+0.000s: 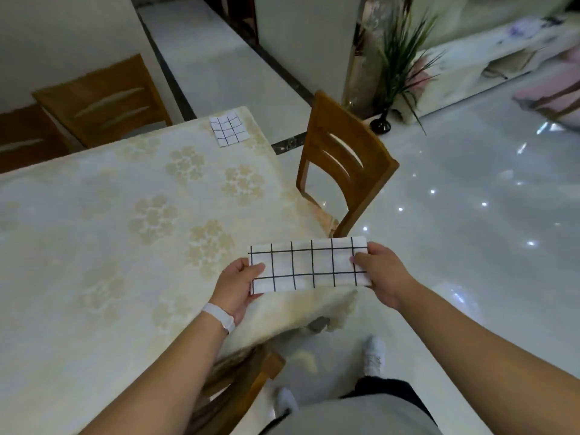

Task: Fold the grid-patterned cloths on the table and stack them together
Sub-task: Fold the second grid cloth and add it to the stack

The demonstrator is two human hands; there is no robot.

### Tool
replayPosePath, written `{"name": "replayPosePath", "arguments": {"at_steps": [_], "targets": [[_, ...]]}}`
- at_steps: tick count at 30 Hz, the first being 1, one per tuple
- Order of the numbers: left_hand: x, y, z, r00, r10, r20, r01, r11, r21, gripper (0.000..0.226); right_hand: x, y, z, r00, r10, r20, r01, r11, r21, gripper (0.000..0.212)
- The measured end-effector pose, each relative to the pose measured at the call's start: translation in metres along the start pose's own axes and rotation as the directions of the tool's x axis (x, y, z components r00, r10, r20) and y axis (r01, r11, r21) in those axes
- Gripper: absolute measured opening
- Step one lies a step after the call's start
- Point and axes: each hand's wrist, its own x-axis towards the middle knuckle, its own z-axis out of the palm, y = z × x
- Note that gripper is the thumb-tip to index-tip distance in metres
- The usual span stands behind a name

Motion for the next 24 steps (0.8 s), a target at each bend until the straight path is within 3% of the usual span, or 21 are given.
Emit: {"name": "replayPosePath", "arguments": {"at_steps": [5, 17, 24], "targets": [[0.021, 0.009, 0.061, 0.999, -0.003, 0.035, 0.001, 0.999, 0.047, 0.005, 0.025, -0.004, -0.052, 0.999, 0.006, -0.054, -0.005, 1.000, 0.023, 0.025], [0.080, 0.030, 0.280, 0.999, -0.028, 0.038, 0.023, 0.990, 0.141, 0.021, 0.120, -0.048, -0.247, 0.990, -0.014, -0.143, 0.011, 1.000, -0.021, 0.021], [0.103, 0.037, 0.388, 0.995, -0.065, 0.077, 0.056, 0.992, 0.111, 0.022, 0.159, -0.072, -0.344, 0.979, -0.038, -0.199, 0.027, 0.998, -0.059, 0.020]]}}
